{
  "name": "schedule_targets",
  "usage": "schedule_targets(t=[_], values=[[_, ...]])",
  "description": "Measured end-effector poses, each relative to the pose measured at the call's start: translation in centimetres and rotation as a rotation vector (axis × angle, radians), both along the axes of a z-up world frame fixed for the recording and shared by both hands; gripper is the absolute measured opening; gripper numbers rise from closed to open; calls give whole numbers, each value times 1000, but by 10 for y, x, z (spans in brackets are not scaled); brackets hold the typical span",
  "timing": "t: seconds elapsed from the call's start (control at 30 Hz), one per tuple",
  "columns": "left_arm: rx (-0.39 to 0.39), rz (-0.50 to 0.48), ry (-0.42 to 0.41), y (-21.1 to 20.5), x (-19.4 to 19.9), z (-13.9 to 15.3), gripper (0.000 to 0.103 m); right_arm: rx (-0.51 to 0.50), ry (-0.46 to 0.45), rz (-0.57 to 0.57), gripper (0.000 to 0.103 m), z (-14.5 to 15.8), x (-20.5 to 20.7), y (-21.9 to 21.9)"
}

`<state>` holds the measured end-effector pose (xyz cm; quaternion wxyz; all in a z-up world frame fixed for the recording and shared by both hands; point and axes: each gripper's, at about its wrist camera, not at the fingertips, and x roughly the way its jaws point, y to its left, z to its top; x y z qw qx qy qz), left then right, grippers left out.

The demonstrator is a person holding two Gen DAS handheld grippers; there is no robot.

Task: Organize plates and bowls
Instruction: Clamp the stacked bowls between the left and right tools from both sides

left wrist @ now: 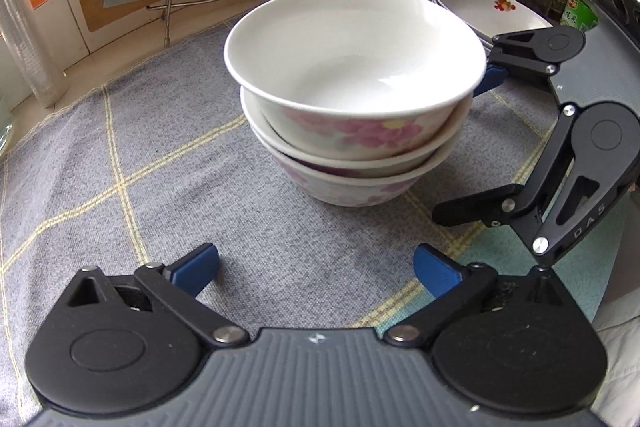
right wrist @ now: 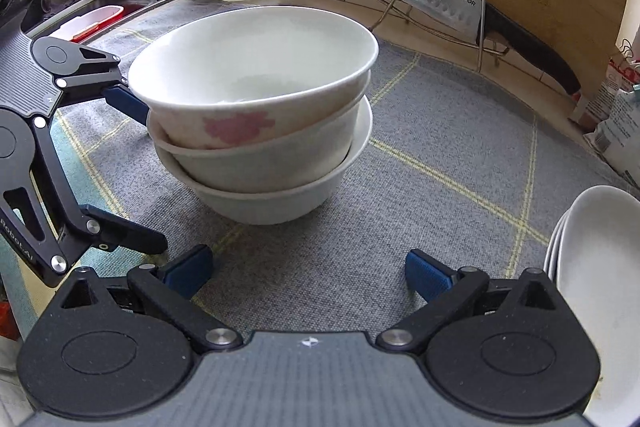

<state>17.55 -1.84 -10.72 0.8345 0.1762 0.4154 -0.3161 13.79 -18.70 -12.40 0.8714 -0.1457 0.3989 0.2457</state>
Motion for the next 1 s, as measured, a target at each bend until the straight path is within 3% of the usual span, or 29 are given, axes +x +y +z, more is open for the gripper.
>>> schedule_targets(t=[0.3, 0.47, 0.67, 1.0], values=[[-26, -129, -34, -8, 19, 0, 102, 20, -34, -20, 103, -2, -6, -2], [-43, -307, -75, -8, 21, 1, 94, 14, -25, -26, 103, -2, -4, -1], [-74, -451, -62, -2, 36, 4, 84, 2, -7, -14, 103, -1, 0, 0], [-74, -589, -81, 7, 48, 5, 79, -80, 37, 44, 103, 5, 22, 16]])
